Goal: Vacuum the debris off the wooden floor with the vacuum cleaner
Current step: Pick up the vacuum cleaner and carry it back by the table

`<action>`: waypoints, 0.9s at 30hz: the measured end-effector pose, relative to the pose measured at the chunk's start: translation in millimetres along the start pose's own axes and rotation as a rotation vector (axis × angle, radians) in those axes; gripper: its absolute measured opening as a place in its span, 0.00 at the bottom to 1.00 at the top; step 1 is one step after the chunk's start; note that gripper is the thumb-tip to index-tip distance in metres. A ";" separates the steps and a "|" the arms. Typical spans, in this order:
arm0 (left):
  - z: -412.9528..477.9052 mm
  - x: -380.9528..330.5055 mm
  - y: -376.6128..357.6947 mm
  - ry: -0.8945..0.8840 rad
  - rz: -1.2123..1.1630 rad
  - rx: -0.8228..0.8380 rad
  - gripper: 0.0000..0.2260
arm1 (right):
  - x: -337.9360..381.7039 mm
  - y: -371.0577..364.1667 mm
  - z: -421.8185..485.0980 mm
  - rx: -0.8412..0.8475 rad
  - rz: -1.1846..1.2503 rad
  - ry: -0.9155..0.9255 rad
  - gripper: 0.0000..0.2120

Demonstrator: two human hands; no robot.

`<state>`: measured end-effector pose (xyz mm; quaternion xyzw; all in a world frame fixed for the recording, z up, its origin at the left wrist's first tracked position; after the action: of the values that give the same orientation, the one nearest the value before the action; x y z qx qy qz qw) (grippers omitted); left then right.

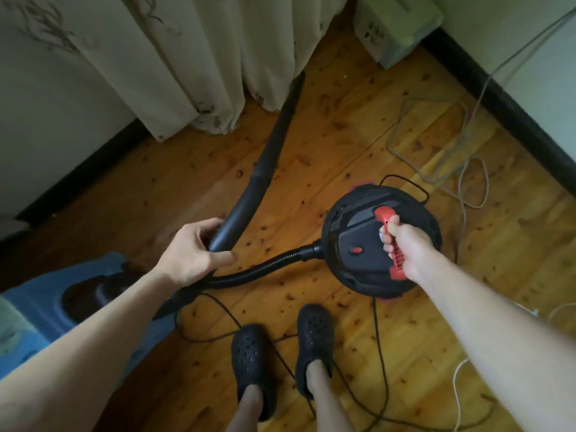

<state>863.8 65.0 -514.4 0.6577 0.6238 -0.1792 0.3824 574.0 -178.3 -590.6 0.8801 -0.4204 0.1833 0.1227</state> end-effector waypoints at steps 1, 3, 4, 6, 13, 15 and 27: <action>-0.1 3.0 2.6 -0.001 -0.010 -0.008 0.12 | -0.7 -2.2 -1.6 0.015 0.023 -0.001 0.17; -0.3 8.4 9.0 -0.002 -0.027 -0.030 0.14 | -1.2 -10.3 -3.5 0.045 0.070 0.005 0.17; 0.4 11.6 11.5 0.005 -0.026 -0.041 0.14 | 0.1 -14.3 -4.2 0.056 0.084 0.007 0.17; 3.1 16.7 15.6 0.019 -0.011 -0.066 0.13 | 6.0 -22.1 -5.2 0.090 0.095 0.015 0.18; 21.4 39.2 23.5 0.012 0.123 -0.171 0.16 | -5.9 -44.3 11.3 0.176 0.161 -0.023 0.18; 27.4 48.7 27.1 0.042 0.224 -0.194 0.18 | -9.1 -49.1 14.7 0.205 0.207 -0.009 0.19; 33.7 113.8 43.8 0.391 0.585 -0.333 0.15 | -29.6 -5.5 19.5 -0.025 0.098 0.140 0.21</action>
<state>931.8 121.4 -605.0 0.7585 0.4916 0.1696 0.3928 565.5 -161.5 -621.1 0.8420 -0.4556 0.2447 0.1535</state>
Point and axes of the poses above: each hand's wrist, its own z-axis towards the middle knuckle, its own y-axis out of the back of the hand, x = y × z, the point moved 9 cm from there along z, towards the middle knuckle, and after that the axes turned 13 degrees about x, right-handed, at the moved point
